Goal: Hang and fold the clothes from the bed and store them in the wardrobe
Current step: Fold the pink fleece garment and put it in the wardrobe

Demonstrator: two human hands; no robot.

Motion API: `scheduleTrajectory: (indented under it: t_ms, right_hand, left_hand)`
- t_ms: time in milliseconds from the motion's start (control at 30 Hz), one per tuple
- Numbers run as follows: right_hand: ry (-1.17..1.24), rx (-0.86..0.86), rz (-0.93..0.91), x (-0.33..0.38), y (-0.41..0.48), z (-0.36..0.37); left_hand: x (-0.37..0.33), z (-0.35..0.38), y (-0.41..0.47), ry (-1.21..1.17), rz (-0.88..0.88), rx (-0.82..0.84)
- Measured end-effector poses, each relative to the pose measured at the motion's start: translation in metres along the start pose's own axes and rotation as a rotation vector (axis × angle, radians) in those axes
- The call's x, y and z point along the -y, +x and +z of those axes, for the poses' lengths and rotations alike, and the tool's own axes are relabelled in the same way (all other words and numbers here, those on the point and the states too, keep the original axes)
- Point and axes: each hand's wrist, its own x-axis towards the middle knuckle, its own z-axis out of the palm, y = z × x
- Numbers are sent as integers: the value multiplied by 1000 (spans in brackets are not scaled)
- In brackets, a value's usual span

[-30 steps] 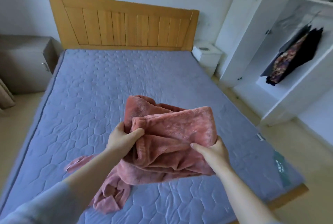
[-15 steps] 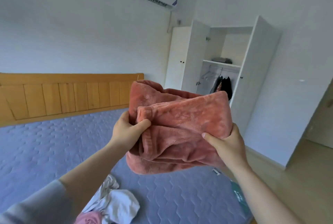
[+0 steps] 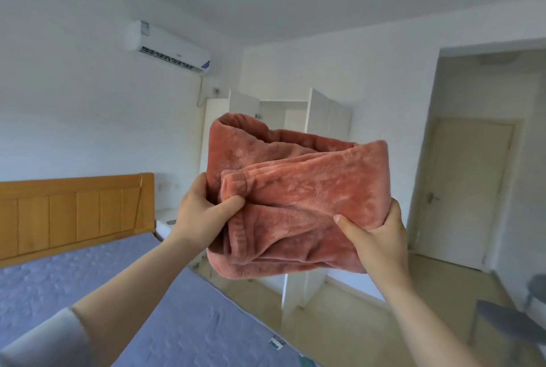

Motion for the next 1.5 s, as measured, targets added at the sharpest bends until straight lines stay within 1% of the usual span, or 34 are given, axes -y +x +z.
scheduleTrajectory:
  t_ms: [133,267,467,700,1033,1500]
  right_hand:
    - [-20,-73,-52,-20,32,-42]
    - [-50,-164,-98,-45,62,-66]
    - [-115,-229,-95,-84,110,-78]
    - [-205,-318,-143,-115,175,-74]
    - [-278,-359,-117,-192,249,-89]
    - [-188,-301,-166,-311,396,-160]
  left_hand:
    - [-5,59,13,-53,58,23]
    - [-3,111,32,-94,123,54]
    - [17,179,72,-182,159,119]
    - [41,254,142,-274,192,187]
    - [86,365,193,-325,209,229]
    - [86,545,239,-291,258,171]
